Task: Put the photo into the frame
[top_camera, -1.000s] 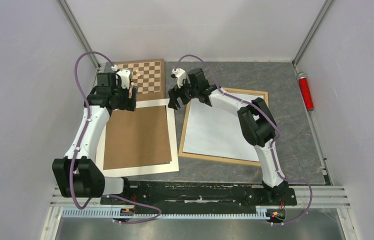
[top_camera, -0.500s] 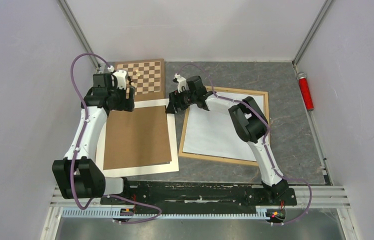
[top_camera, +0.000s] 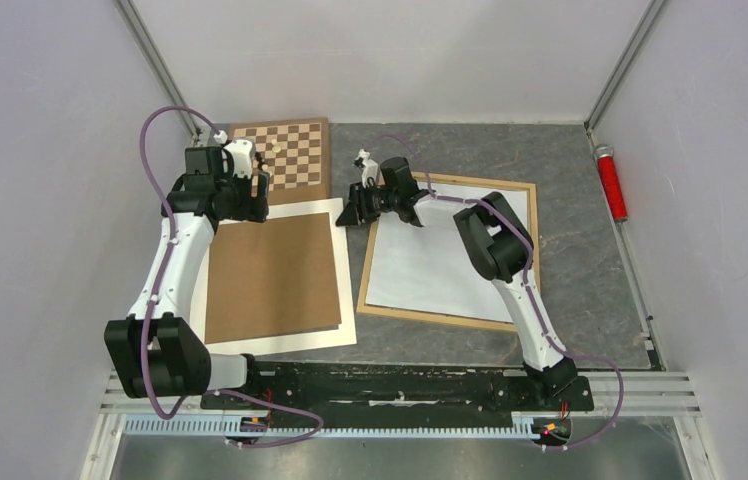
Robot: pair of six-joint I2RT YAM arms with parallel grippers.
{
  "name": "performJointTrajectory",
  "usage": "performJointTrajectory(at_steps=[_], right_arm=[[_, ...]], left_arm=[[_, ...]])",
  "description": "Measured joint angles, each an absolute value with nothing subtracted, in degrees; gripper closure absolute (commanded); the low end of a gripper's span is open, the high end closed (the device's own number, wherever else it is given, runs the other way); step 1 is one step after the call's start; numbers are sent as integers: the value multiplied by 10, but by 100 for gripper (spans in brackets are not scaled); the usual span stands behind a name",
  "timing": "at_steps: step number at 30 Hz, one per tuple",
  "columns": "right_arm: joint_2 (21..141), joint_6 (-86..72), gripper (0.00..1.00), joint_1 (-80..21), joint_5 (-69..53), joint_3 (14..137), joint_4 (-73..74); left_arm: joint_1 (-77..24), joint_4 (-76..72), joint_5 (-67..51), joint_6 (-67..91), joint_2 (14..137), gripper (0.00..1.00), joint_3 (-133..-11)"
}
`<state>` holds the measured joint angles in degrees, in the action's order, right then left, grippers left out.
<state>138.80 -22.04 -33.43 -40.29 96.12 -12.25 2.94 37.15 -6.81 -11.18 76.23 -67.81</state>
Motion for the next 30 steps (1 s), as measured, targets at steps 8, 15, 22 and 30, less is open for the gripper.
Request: performJointTrajectory(at_steps=[8,15,22,30], right_arm=[[1387,-258,95,-322,-430,958,-152],[1368,-312,100,-319,-456,955,-194],[1331,-384,100,-321,-475,933,-252],[1274,-443,100,-330,-476,870,-307]], left_arm=[[32,371,-77,-112,762,15,-678],[34,371,-76,-112,762,15,-678],[36,371,-76,-112,762,15,-679],[37,372,-76,-112,762,15,-688]])
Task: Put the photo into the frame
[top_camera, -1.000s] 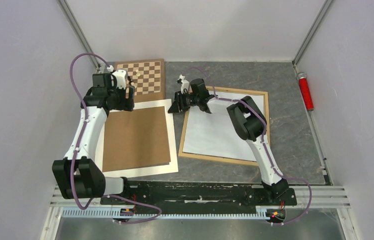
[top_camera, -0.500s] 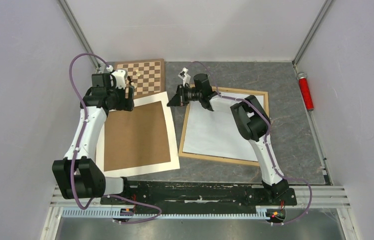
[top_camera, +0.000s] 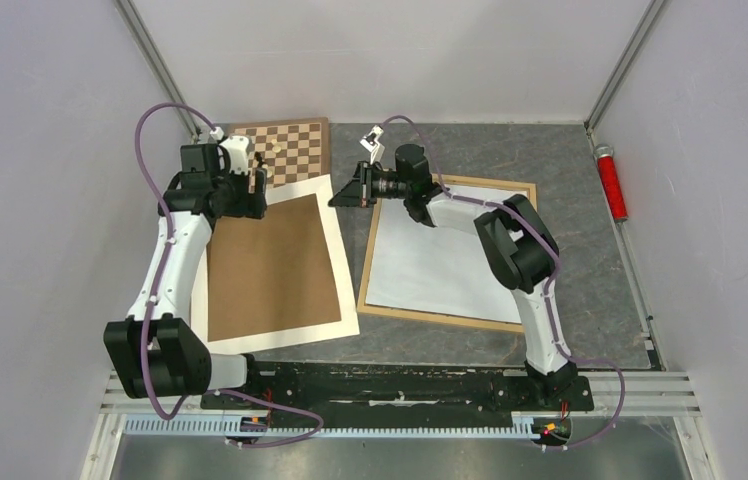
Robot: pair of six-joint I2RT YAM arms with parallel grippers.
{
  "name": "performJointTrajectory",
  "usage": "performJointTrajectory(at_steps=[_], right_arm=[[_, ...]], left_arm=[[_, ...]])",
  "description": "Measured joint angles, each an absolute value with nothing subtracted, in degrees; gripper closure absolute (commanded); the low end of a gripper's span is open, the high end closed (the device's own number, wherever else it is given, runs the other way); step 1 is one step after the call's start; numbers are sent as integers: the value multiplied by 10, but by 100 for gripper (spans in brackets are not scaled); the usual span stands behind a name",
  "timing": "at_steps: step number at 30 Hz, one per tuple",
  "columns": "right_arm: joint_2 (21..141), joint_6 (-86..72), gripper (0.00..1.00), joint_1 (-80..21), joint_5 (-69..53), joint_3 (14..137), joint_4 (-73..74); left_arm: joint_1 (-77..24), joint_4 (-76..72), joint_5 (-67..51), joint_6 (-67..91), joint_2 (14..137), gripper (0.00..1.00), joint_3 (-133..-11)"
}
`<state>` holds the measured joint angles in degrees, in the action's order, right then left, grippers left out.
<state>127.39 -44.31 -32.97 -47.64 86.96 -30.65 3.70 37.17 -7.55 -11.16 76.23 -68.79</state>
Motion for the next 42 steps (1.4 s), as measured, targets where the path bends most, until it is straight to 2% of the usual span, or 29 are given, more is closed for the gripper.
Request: performJointTrajectory(at_steps=[10,20,26,34,42], right_arm=[[1223,-501,100,-351,-474,846,-364],[1137,-469,100,-322,-451,802,-312],[1038,-407,100,-223,-450,725,-232],[929,-208,100,-45,-451,669,-2],[937,47,100,108,-424,675,252]], left_arm=[[42,378,-57,-112,762,15,-743],[44,382,-40,-112,735,15,-800],[44,392,-43,-112,735,15,-800],[44,391,-66,-111,747,14,-800],[44,389,-81,-107,772,14,-800]])
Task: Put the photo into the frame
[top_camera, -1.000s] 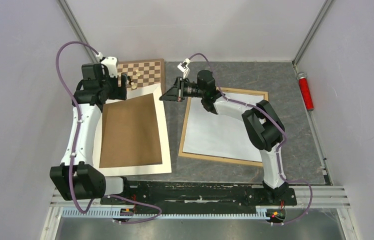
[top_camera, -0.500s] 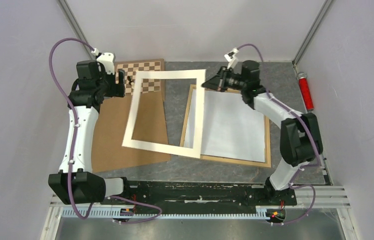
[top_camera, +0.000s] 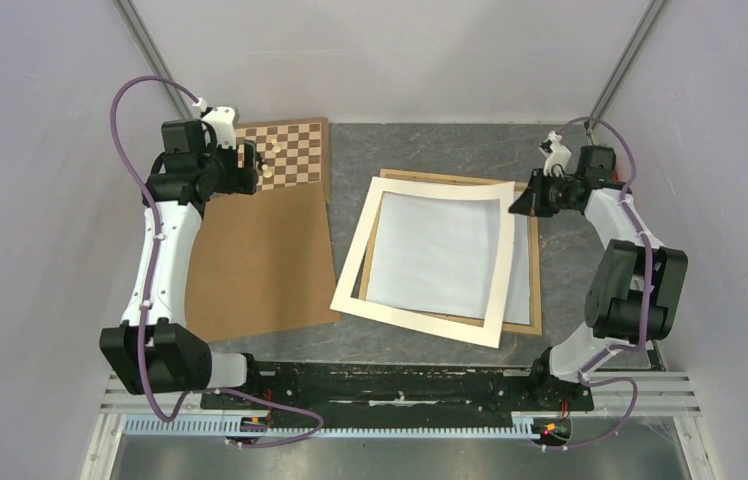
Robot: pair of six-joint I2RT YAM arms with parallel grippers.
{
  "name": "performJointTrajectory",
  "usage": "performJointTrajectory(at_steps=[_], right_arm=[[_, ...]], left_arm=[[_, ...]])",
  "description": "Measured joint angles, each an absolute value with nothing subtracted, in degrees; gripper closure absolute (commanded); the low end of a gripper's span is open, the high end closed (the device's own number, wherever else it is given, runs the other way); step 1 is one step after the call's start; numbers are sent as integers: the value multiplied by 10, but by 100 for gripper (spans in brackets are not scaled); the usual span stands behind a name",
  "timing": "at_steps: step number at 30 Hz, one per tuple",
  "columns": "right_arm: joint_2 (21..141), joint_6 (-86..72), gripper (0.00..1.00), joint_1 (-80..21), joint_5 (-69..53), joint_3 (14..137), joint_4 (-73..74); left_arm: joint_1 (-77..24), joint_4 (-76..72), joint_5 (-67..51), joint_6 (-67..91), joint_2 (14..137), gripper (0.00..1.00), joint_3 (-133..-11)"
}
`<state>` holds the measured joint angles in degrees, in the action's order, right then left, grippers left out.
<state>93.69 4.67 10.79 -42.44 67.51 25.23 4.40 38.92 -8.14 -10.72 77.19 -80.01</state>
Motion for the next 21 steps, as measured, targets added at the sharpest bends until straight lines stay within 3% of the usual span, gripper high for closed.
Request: performJointTrajectory(at_steps=[9,21], right_arm=[[978,187,100,184,-402,681,352],[1072,201,100,186,-398,797,365]], left_arm=[[32,382,-95,-93,788,14,-799],[-9,371,-93,-83,803,14,-791]])
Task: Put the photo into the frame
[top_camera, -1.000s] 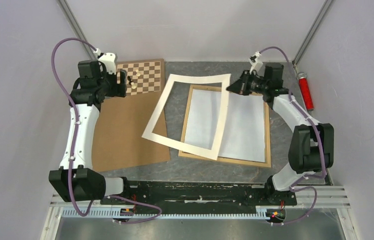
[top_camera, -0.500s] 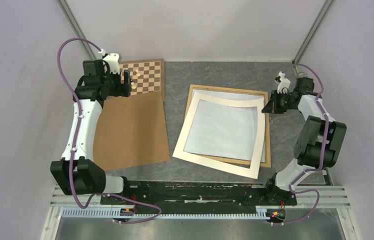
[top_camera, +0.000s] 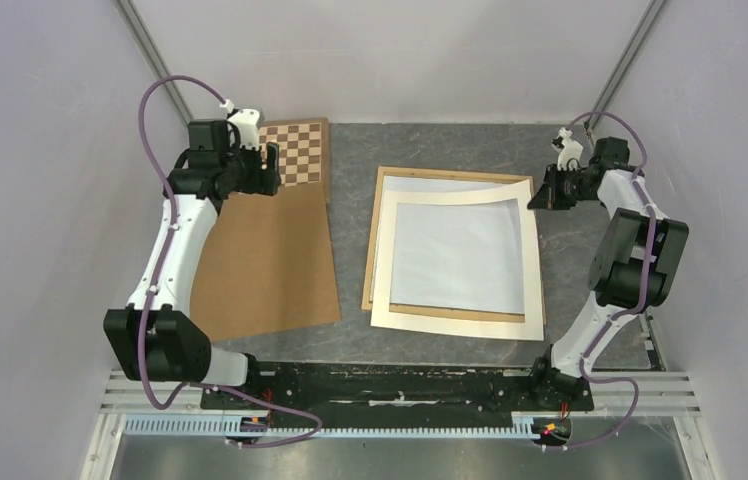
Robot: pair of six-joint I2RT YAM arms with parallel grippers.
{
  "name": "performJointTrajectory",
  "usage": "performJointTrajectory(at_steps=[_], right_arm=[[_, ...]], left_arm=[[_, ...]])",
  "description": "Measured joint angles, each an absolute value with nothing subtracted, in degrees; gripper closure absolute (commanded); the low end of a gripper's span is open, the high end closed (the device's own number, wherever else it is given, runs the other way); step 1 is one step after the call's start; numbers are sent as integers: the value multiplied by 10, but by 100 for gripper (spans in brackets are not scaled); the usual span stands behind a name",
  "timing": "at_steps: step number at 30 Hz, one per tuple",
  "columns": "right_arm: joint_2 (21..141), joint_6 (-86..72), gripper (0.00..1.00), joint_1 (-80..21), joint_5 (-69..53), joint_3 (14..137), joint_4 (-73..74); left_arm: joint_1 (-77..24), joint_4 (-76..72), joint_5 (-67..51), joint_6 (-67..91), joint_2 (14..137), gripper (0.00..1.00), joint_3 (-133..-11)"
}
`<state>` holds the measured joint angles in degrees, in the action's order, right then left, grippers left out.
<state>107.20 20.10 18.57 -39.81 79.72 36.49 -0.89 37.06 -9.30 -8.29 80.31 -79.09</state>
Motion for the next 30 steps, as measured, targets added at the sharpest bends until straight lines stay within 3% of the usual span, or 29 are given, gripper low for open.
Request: performJointTrajectory(at_steps=[13,30], right_arm=[[1081,125,100,187,-450,795,328],[953,28,100,189,-545,759,310]], left_arm=[[-41,349,-91,-80,813,14,-761],[-88,330,-84,-75,829,14,-746]])
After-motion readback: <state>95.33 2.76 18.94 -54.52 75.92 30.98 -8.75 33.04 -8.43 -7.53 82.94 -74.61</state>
